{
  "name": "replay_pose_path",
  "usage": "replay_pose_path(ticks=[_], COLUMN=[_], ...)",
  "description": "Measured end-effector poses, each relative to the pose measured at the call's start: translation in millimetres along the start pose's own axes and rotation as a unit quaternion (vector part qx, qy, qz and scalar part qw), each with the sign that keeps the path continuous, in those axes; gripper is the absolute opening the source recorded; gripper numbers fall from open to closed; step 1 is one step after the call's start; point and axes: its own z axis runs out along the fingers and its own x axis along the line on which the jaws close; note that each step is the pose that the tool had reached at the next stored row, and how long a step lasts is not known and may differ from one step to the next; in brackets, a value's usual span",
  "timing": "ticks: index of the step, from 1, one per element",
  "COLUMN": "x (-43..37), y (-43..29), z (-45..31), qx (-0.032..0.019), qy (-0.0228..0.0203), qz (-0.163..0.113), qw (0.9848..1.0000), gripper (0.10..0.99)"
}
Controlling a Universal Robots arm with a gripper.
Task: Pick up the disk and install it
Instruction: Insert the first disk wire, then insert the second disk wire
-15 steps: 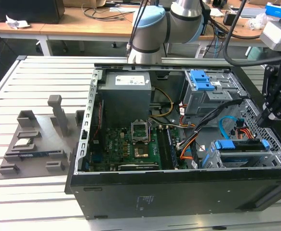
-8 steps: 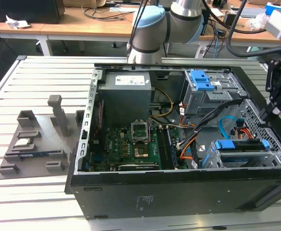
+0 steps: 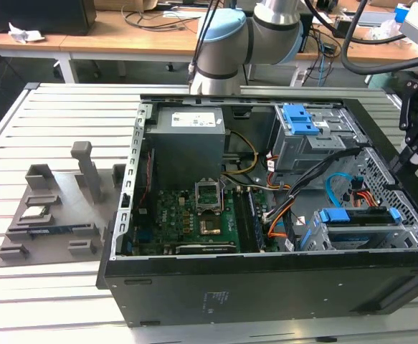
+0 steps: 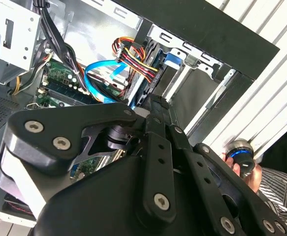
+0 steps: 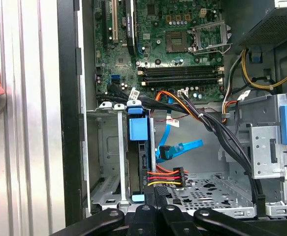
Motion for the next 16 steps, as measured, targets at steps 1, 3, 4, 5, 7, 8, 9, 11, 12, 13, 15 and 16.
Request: replay_pose_path(ticks=[1, 3, 4, 5, 7, 8, 9, 11, 12, 13, 15, 16], x=[0.0, 0.0, 0.0, 0.0, 0.0, 0.0, 0.0, 0.0, 0.0, 0.0, 0.0, -0.1], y=[0.0, 0.0, 0.0, 0.0, 0.0, 0.0, 0.0, 0.0, 0.0, 0.0, 0.0, 0.0], z=[0.0, 0.0, 0.0, 0.0, 0.0, 0.0, 0.0, 0.0, 0.0, 0.0, 0.0, 0.0], qx=[0.0000, 0.0000, 0.0000, 0.0000, 0.0000, 0.0000, 0.0000, 0.0000, 0.0000, 0.0000, 0.0000, 0.0000], qy=[0.0000, 0.0000, -0.0001, -0.0001, -0.0001, -0.0002, -0.0002, -0.0002, -0.0002, -0.0002, -0.0003, -0.0003], qz=[0.000, 0.000, 0.000, 0.000, 0.000, 0.000, 0.000, 0.000, 0.000, 0.000, 0.000, 0.000], qw=[1.0000, 1.0000, 1.0000, 1.0000, 1.0000, 1.0000, 1.0000, 1.0000, 1.0000, 1.0000, 1.0000, 1.0000], gripper=[0.106, 0.106, 0.106, 0.106, 0.106, 0.106, 0.114, 0.173, 0.235, 0.298, 0.361, 0.361])
